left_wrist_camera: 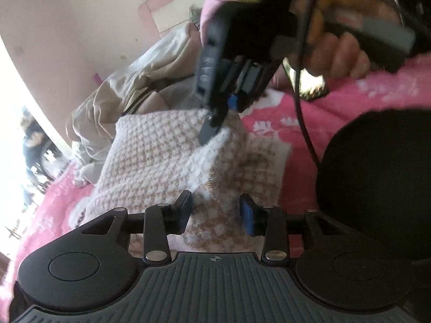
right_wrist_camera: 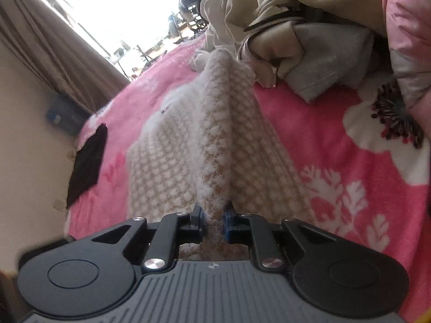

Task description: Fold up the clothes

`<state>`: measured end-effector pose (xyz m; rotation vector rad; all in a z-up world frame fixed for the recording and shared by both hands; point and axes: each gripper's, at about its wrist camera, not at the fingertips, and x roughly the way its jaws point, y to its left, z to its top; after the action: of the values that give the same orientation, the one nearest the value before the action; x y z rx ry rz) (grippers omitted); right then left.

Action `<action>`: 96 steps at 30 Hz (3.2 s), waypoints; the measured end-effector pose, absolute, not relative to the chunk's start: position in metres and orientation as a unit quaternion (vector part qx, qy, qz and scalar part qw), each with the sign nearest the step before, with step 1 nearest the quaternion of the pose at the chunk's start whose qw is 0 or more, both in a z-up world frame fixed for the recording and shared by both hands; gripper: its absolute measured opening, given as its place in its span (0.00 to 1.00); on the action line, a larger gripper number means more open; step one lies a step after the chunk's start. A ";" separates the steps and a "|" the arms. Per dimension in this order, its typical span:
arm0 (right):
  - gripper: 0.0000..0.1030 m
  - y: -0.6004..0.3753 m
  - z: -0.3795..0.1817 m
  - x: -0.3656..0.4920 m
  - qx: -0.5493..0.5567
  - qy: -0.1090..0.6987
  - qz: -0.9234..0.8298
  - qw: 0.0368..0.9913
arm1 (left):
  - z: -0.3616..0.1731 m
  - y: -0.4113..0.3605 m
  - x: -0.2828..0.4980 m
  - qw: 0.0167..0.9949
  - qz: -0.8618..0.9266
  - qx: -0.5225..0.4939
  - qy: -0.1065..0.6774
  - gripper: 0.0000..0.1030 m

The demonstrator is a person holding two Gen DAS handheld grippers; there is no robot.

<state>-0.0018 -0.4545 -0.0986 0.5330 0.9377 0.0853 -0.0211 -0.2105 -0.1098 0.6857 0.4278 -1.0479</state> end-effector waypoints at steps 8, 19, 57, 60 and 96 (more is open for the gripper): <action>0.15 -0.452 -0.115 0.000 0.233 0.447 0.030 0.863 | -0.081 -0.218 0.031 0.822 -0.475 0.209 0.232 0.38; 0.20 -0.397 -0.023 0.022 0.035 0.371 -0.002 0.928 | -0.125 -0.225 0.017 0.828 -0.454 0.234 0.233 0.32; 0.06 -0.369 -0.131 0.015 0.059 0.402 -0.058 0.912 | -0.114 -0.180 0.024 0.852 -0.429 0.108 0.279 0.37; 0.06 -0.370 -0.131 0.013 0.068 0.397 -0.058 0.913 | -0.094 -0.158 0.047 0.868 -0.412 0.061 0.269 0.37; 0.07 -0.301 -0.099 0.015 -0.134 0.456 0.155 0.866 | -0.160 -0.141 0.263 0.784 -0.464 -0.014 0.411 0.29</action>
<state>0.0149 -0.3009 -0.0991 -0.2801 0.9560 0.3248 0.2632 -0.1409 -0.1602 -0.0293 0.8873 -1.0020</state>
